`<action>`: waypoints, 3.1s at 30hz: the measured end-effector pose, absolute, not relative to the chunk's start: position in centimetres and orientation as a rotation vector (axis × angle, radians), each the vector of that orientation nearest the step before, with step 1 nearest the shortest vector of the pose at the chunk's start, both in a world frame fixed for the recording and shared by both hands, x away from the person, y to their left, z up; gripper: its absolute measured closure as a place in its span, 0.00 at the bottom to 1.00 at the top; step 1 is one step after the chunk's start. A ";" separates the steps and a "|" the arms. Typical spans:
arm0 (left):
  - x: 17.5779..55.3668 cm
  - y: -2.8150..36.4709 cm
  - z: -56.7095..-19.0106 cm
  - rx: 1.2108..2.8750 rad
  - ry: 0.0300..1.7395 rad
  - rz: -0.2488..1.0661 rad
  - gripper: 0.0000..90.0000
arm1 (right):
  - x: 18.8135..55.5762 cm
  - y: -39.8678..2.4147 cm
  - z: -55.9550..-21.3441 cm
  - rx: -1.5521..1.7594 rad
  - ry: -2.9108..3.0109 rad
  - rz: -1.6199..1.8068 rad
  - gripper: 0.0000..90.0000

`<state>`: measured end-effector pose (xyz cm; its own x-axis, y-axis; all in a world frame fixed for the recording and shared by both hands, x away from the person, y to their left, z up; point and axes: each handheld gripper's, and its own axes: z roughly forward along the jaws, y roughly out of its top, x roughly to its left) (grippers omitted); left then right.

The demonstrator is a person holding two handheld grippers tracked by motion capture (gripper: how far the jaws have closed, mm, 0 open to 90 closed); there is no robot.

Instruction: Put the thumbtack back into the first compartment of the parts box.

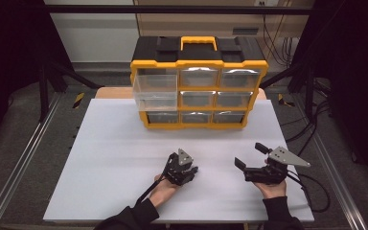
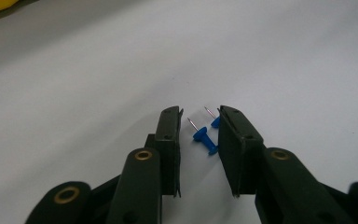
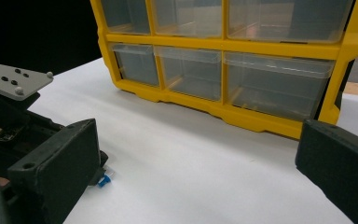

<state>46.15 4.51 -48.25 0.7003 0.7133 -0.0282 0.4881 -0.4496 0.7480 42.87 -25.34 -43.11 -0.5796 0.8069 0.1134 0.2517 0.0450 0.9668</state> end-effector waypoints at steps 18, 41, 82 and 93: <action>46.1 4.5 -48.3 2.142 0.914 0.412 0.94 | 42.9 -25.3 -43.1 1.057 1.865 1.558 0.01; 45.9 8.7 -43.8 1.997 0.904 0.389 0.94 | 42.9 -25.3 -43.2 1.045 1.881 1.546 0.01; 44.0 15.7 -29.6 1.856 0.742 0.545 0.94 | 43.0 -25.2 -43.3 1.014 1.892 1.532 0.01; 44.2 16.5 -25.2 1.834 0.727 0.621 0.94 | 42.9 -25.1 -43.2 1.032 1.890 1.538 0.01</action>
